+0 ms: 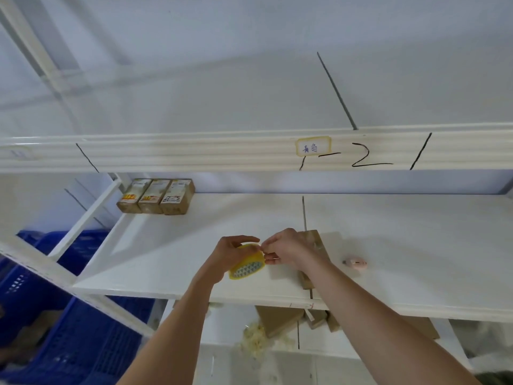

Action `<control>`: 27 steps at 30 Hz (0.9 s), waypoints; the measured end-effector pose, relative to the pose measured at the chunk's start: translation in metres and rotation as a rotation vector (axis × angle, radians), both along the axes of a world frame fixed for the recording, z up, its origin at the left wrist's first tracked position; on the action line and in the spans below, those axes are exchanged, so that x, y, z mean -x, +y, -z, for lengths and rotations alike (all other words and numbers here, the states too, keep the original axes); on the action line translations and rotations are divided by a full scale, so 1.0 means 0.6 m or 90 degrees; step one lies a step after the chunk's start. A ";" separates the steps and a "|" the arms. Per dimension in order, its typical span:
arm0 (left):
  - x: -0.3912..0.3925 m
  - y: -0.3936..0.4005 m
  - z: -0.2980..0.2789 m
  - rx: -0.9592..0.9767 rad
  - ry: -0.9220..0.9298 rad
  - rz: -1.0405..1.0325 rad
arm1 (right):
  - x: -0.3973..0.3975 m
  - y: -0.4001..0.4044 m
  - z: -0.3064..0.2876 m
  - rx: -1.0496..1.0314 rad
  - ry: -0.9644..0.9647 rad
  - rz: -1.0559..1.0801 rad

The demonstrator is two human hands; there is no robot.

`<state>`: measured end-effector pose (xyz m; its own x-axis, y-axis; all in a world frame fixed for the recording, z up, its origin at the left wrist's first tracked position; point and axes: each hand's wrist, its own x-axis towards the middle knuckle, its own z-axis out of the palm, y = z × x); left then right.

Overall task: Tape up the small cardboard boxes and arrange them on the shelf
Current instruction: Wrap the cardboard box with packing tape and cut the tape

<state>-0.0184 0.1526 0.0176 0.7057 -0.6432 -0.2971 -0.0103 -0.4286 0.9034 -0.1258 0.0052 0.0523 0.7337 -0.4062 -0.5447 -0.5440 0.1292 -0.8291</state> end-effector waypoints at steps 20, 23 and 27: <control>-0.086 0.123 0.019 0.012 -0.009 0.108 | -0.074 0.102 -0.006 -0.081 0.103 -0.054; -0.092 0.134 0.017 0.009 -0.024 0.137 | -0.085 0.111 -0.005 -0.099 0.144 -0.076; -0.099 0.136 0.014 -0.019 -0.053 0.180 | -0.094 0.113 -0.004 -0.134 0.205 -0.081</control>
<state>0.0411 0.2344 0.0092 0.5220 -0.8101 -0.2670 -0.2074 -0.4242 0.8815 -0.0691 0.0728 0.0547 0.5498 -0.1774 -0.8163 -0.7938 0.1932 -0.5766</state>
